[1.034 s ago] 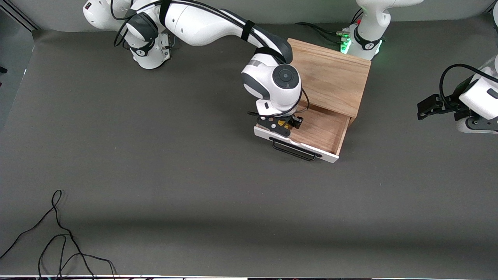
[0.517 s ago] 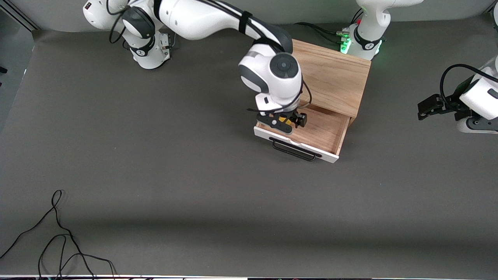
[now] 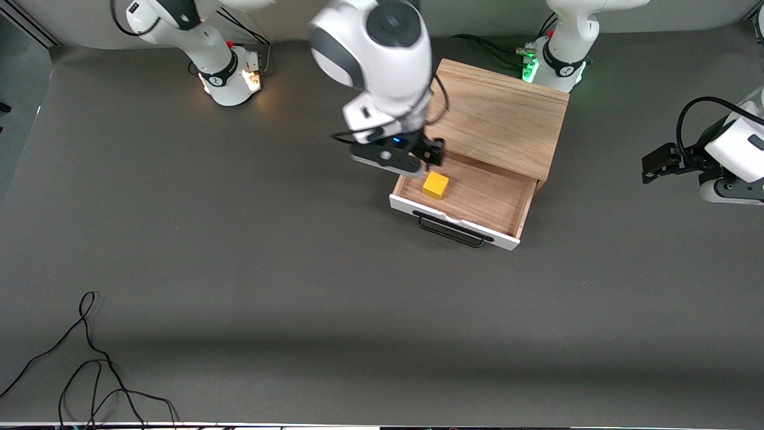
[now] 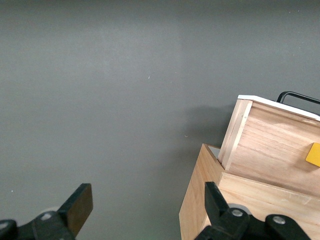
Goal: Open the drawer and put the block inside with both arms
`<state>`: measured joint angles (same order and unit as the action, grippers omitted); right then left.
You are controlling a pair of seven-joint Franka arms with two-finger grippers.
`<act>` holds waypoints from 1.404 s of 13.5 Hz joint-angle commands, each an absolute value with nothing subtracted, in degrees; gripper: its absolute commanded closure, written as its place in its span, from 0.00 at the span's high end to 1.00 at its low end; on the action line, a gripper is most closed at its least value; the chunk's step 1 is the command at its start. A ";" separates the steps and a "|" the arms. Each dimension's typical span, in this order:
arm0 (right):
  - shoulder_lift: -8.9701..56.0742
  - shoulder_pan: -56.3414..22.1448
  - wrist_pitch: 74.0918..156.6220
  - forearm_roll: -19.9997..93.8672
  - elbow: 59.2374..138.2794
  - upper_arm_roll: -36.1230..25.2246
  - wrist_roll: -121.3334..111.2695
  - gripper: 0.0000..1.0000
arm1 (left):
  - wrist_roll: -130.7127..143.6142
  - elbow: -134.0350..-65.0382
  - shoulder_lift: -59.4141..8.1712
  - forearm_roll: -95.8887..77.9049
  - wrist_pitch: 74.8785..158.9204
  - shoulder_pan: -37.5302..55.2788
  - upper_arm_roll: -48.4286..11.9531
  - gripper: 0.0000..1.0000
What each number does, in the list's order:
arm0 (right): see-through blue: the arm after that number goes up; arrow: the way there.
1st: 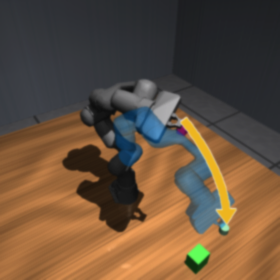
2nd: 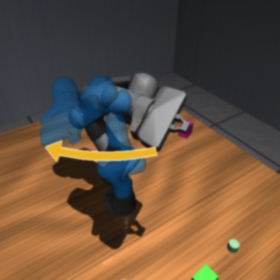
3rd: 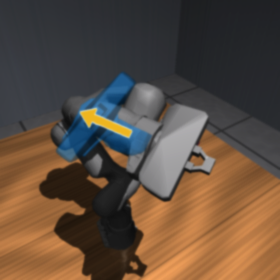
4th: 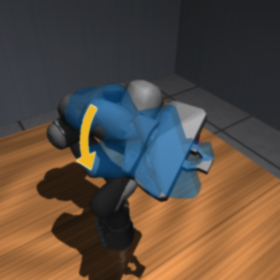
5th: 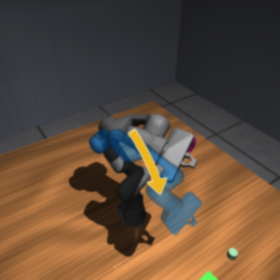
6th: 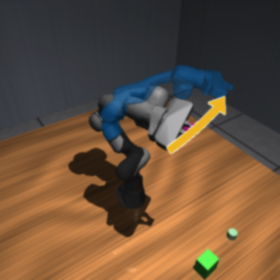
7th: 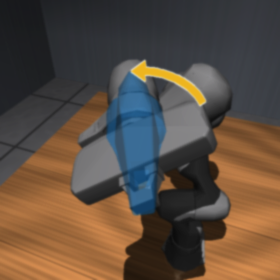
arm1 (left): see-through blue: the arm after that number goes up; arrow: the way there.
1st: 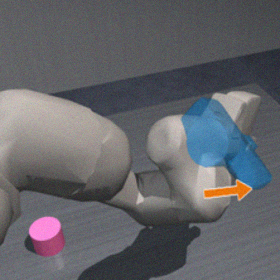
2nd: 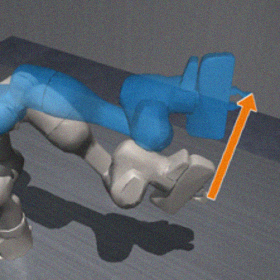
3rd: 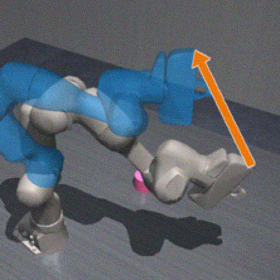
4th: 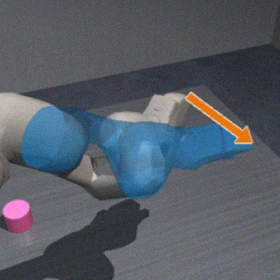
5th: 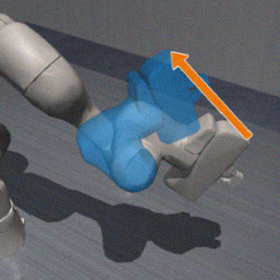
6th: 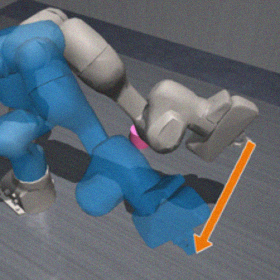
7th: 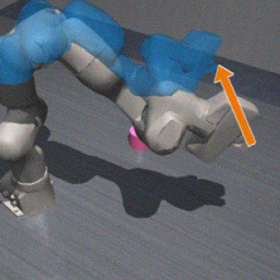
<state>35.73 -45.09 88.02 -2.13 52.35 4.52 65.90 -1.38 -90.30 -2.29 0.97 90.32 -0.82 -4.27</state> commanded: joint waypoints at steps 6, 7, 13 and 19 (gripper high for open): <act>18.48 -30.79 68.75 -4.04 58.43 3.25 31.69 0.99 | -2.55 -90.26 -1.32 1.14 89.12 0.35 -3.25 1.00; 16.28 -27.63 67.34 -4.04 59.93 3.25 26.86 0.99 | -2.55 -90.18 -1.32 1.14 89.12 0.35 -3.25 1.00; 11.17 -10.05 64.16 -3.69 64.15 -0.33 -0.30 0.99 | -2.55 -90.09 -1.23 1.06 89.12 0.44 -3.34 1.00; 11.61 -6.33 76.52 -2.02 74.15 -7.56 -8.88 0.99 | -2.64 -89.74 -1.23 1.05 89.03 0.53 -3.34 1.00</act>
